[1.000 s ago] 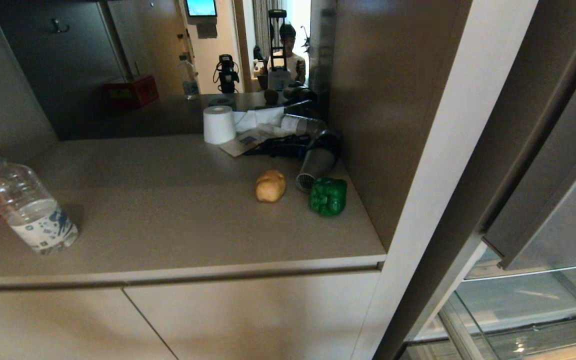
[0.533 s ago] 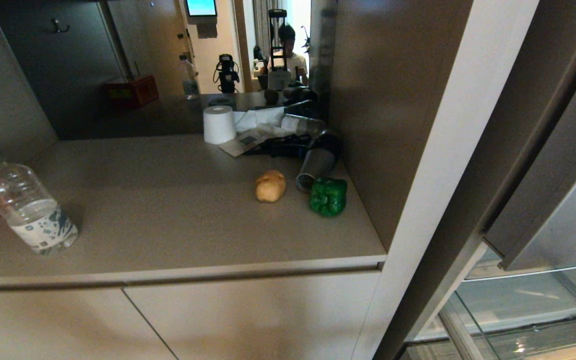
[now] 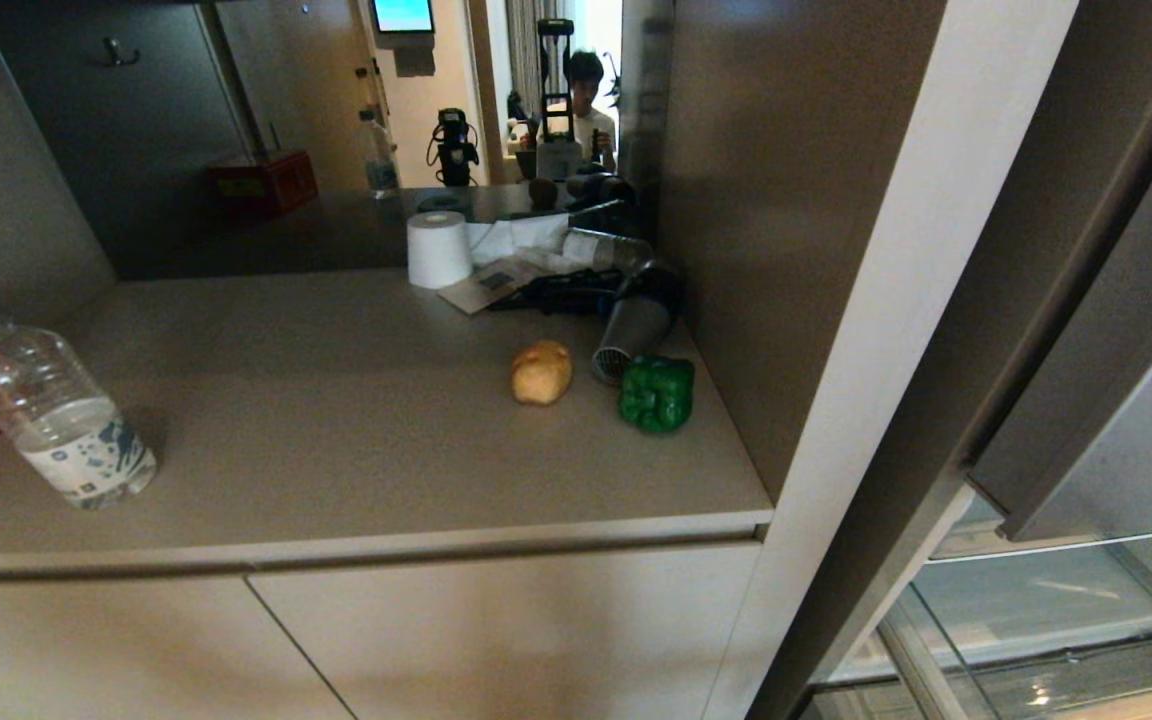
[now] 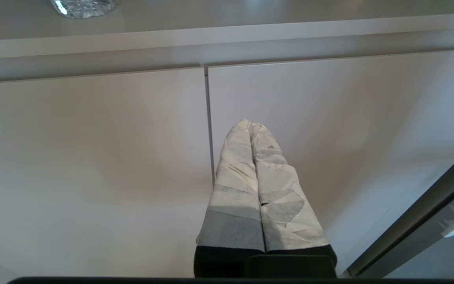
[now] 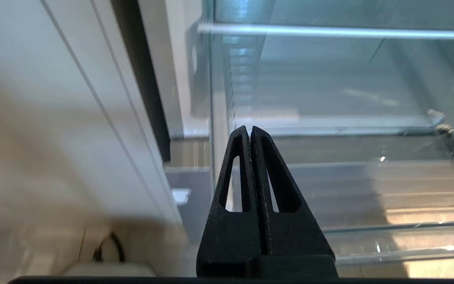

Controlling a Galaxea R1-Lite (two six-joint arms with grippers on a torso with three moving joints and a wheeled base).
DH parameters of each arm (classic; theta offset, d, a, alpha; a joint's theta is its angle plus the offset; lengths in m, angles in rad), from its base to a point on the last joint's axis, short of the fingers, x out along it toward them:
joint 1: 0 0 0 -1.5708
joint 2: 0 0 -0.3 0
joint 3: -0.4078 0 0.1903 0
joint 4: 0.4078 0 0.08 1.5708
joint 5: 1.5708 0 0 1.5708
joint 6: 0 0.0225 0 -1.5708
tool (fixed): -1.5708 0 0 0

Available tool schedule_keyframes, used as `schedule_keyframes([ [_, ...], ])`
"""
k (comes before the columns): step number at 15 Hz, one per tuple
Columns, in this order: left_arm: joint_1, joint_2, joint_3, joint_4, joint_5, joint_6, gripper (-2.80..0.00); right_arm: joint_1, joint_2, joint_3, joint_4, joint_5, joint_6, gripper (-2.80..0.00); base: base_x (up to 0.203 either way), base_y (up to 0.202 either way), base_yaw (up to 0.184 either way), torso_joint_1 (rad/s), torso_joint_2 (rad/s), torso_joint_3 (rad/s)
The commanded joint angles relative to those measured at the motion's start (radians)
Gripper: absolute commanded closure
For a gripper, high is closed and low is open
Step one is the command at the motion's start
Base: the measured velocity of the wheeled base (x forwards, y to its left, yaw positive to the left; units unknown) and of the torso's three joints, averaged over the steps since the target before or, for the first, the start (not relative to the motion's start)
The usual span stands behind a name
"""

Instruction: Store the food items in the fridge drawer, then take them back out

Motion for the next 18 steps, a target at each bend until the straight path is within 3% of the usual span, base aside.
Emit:
schedule_keyframes([
  [1, 0.0, 0.002, 0.0, 0.0, 0.0, 0.0, 0.0, -0.004, -0.09, 0.001, 0.004, 0.002, 0.0, 0.0, 0.0, 0.0, 0.0, 0.0, 0.0, 0.0],
  [3, 0.0, 0.002, 0.0, 0.0, 0.0, 0.005, 0.0, 0.003, -0.196, 0.003, -0.001, 0.003, 0.001, 0.0, 0.0, 0.0, 0.0, 0.0, 0.0, 0.0],
  [6, 0.0, 0.002, 0.0, 0.0, 0.0, 0.006, 0.0, 0.009, -0.196, 0.004, -0.007, 0.002, 0.042, 0.0, 0.0, 0.0, 0.0, 0.0, 0.0, 0.0],
  [11, 0.0, 0.002, 0.0, 0.0, 0.0, 0.005, 0.0, 0.009, -0.196, 0.004, -0.006, 0.001, 0.051, 0.0, -0.162, 0.0, 0.001, -0.002, 0.0, 0.0],
  [18, 0.0, 0.002, 0.0, 0.0, 0.0, 0.006, 0.0, 0.009, -0.196, 0.004, -0.006, 0.001, 0.056, 0.0, 0.0, 0.0, 0.0, 0.004, 0.0, -0.001],
])
